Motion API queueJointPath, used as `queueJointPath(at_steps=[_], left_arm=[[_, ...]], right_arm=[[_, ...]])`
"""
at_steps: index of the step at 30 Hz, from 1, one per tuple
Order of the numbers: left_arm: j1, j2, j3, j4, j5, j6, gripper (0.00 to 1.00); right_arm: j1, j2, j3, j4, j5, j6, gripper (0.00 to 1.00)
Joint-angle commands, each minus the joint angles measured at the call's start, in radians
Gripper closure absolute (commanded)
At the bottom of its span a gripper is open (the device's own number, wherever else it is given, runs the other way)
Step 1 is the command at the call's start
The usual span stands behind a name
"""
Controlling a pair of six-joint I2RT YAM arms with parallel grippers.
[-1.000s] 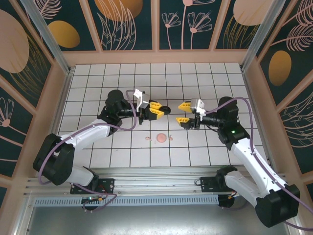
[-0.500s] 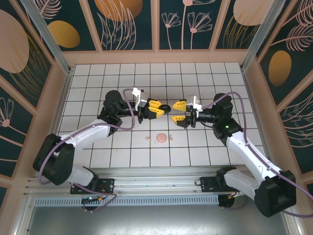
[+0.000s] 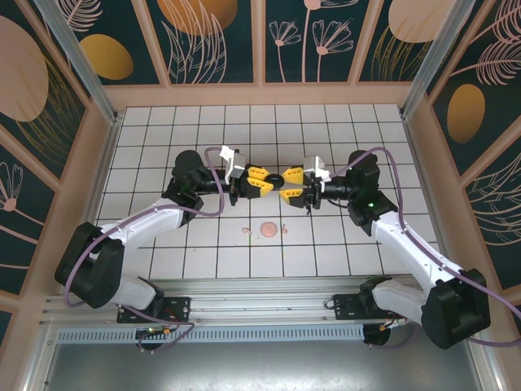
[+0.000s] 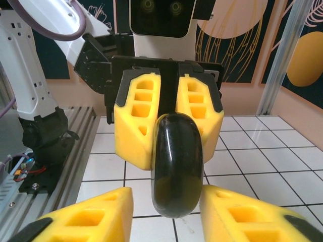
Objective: Insert the wireless bluetooth earbuds into the charging case
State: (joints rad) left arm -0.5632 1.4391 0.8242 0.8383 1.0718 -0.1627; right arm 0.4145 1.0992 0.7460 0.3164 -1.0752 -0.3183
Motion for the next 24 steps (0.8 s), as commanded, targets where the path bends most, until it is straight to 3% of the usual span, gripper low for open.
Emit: queueJointPath(at_steps=[1,9,13,16,20,24], left_arm=[[-0.004,0.006,0.009,0.049,0.030,-0.011,0.88],[-0.004,0.006,0.014,0.042,0.031,-0.012,0.87],[-0.004,-0.001,0.018,-0.013,0.015,0.025,0.75],[-0.003,-0.018,0.051,-0.214,-0.019,0.171,0.61],[-0.003,-0.040,0.112,-0.511,-0.096,0.424,0.57],[-0.004,-0.031,0.142,-0.701,-0.156,0.576,0.56]], right_arm=[[0.010,0.010,0.031,0.055,-0.020,0.010,0.64],[0.015,0.029,0.045,0.051,-0.025,0.006,0.76],[0.015,0.030,0.069,-0.040,0.002,-0.049,0.87],[0.009,0.019,0.123,-0.241,0.053,-0.177,0.88],[0.002,0.009,0.218,-0.543,0.199,-0.365,0.88],[0.013,0.023,0.288,-0.728,0.360,-0.475,0.89]])
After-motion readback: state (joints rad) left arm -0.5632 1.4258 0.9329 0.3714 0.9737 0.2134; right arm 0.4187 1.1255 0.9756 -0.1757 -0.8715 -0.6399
